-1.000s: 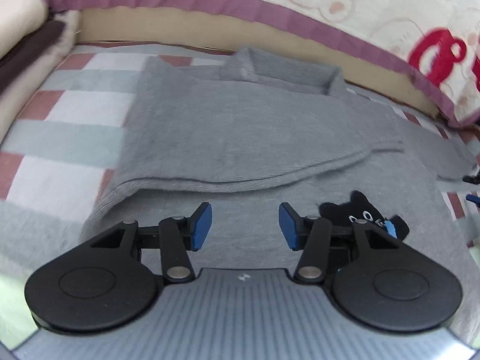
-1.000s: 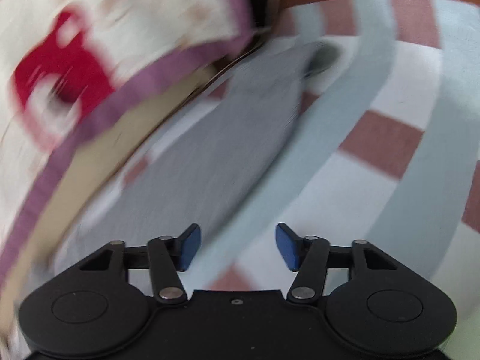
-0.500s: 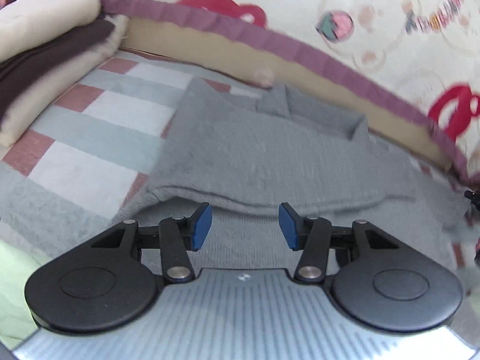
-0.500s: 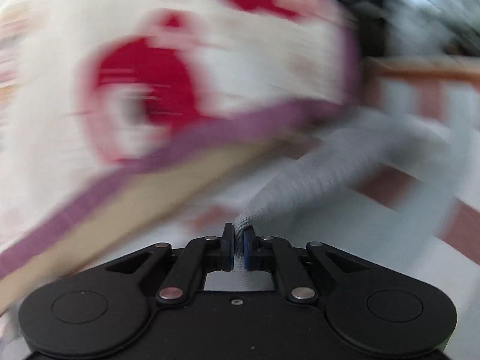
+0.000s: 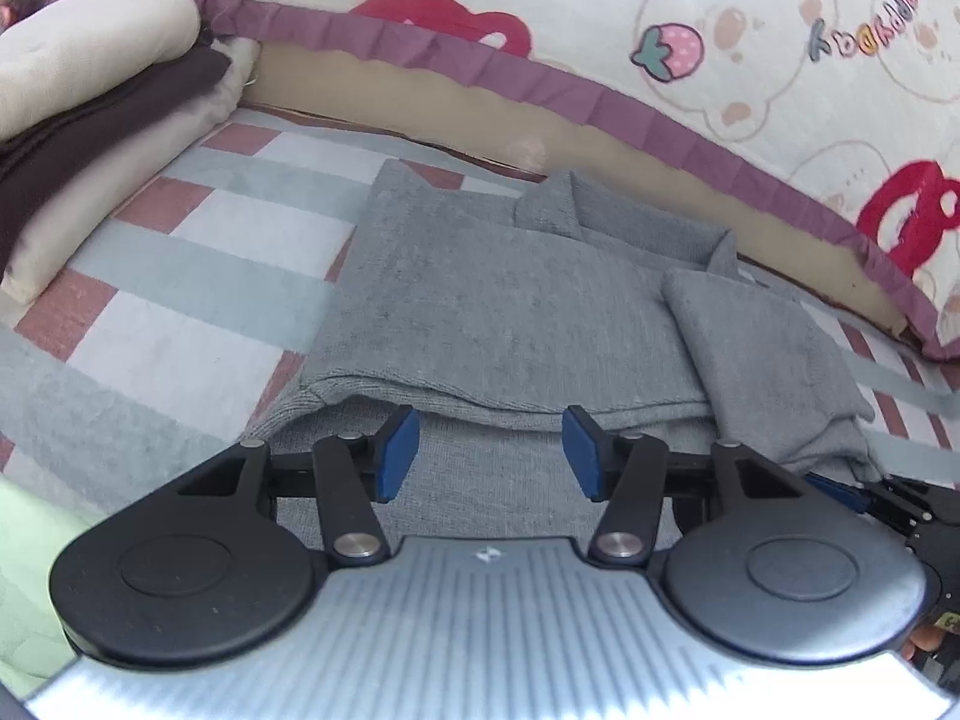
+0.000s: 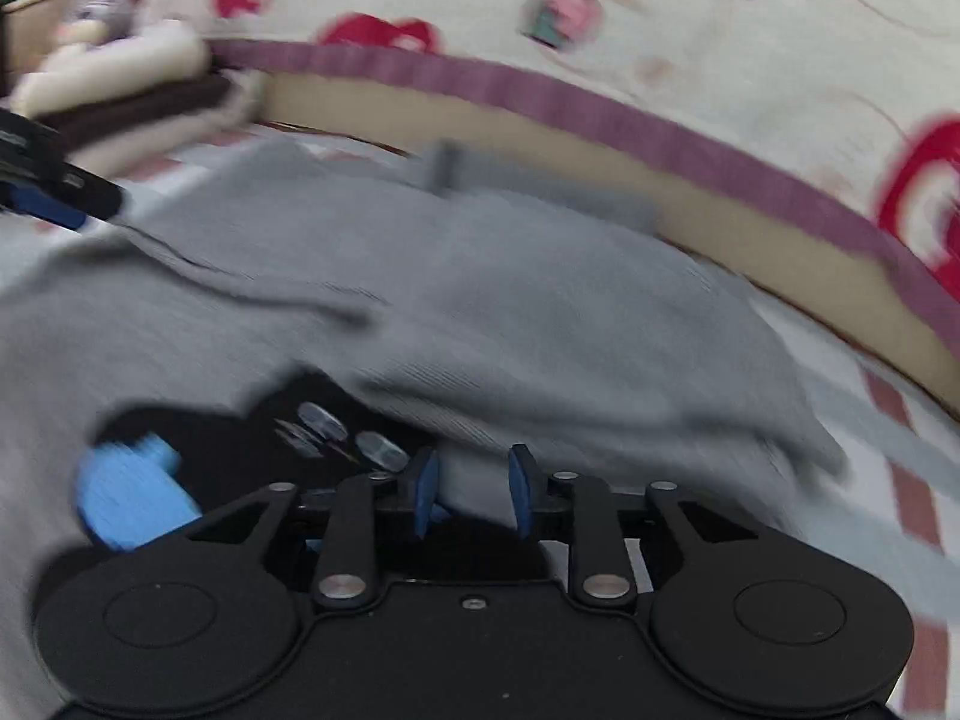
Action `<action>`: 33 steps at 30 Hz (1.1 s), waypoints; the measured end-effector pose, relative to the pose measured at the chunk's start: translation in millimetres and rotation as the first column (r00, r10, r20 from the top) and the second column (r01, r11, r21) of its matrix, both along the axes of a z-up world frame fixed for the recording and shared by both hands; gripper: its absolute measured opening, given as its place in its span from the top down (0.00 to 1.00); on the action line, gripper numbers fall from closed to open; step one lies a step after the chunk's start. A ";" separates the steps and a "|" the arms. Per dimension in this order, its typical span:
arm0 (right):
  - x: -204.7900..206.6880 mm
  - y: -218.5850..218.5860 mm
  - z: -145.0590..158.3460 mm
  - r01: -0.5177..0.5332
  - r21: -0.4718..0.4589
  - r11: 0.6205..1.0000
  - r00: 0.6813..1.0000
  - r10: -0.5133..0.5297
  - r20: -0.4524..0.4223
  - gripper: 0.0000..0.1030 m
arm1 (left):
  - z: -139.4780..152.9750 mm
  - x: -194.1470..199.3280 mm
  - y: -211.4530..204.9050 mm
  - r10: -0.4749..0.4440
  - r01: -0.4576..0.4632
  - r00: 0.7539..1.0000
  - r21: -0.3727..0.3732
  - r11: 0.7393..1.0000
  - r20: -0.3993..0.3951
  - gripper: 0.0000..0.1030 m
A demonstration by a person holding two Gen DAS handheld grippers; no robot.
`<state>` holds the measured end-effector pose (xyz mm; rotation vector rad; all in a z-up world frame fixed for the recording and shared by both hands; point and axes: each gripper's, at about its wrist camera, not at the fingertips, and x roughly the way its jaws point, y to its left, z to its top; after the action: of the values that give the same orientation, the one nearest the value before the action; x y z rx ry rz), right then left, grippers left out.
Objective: Fold clothes
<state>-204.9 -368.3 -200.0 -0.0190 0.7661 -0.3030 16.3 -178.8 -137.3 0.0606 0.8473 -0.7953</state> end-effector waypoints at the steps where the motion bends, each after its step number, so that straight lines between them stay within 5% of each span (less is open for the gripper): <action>1: -7.4 -6.5 0.3 0.033 -0.019 0.999 0.999 -0.034 -0.004 0.62 | -0.3 -2.6 -2.7 -0.014 0.014 1.000 0.006 1.000 0.009 0.48; 8: -32.6 -65.5 1.6 0.206 -0.092 0.974 0.976 -0.211 -0.049 0.57 | -6.8 -41.3 -33.7 -0.177 0.173 0.981 0.064 0.983 0.073 0.47; 11: -36.6 -89.1 -4.4 0.252 -0.076 0.965 0.964 -0.258 -0.069 0.57 | -7.8 -72.8 -51.3 -0.316 0.300 0.935 0.121 0.946 0.159 0.45; 15: -33.0 -91.3 -10.8 0.266 -0.045 0.963 0.963 -0.268 -0.024 0.58 | -9.1 -112.4 -73.9 -0.478 0.436 0.841 0.206 0.876 0.253 0.44; 16: -31.7 -92.7 -11.9 0.279 -0.036 0.960 0.960 -0.280 -0.009 0.61 | -9.2 -115.4 -77.7 -0.484 0.441 0.836 0.210 0.873 0.257 0.44; 17: -28.4 -95.8 -13.5 0.305 -0.019 0.952 0.952 -0.305 0.001 0.79 | -9.1 -116.0 -81.1 -0.482 0.440 0.840 0.206 0.874 0.250 0.44; 19: -25.0 -104.5 -15.8 0.382 0.037 0.923 0.923 -0.383 0.027 0.86 | -7.7 -112.3 -88.1 -0.470 0.436 0.853 0.185 0.881 0.227 0.44; 22: -44.9 -123.4 -21.0 0.514 0.251 0.820 0.832 -0.548 0.088 0.87 | -2.2 -108.7 -100.8 -0.465 0.435 0.855 0.169 0.884 0.230 0.44; 26: -71.2 -131.2 -38.7 0.508 0.458 0.729 0.752 -0.635 0.177 0.86 | 6.2 -127.8 -131.9 -0.574 0.543 0.755 0.189 0.818 0.317 0.37; 29: -83.0 -131.1 -45.1 0.485 0.528 0.697 0.721 -0.660 0.210 0.86 | 5.1 -139.6 -169.2 -0.621 0.598 0.720 0.177 0.782 0.310 0.36; 33: -80.5 -123.9 -44.8 0.494 0.505 0.708 0.720 -0.659 0.220 0.86 | -15.1 -131.8 -226.6 -0.571 0.531 0.790 0.216 0.819 0.225 0.41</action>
<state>-285.4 -492.2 -244.8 0.6983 0.4008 -0.7333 -115.5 -405.4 -152.5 0.5635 0.6112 -1.2444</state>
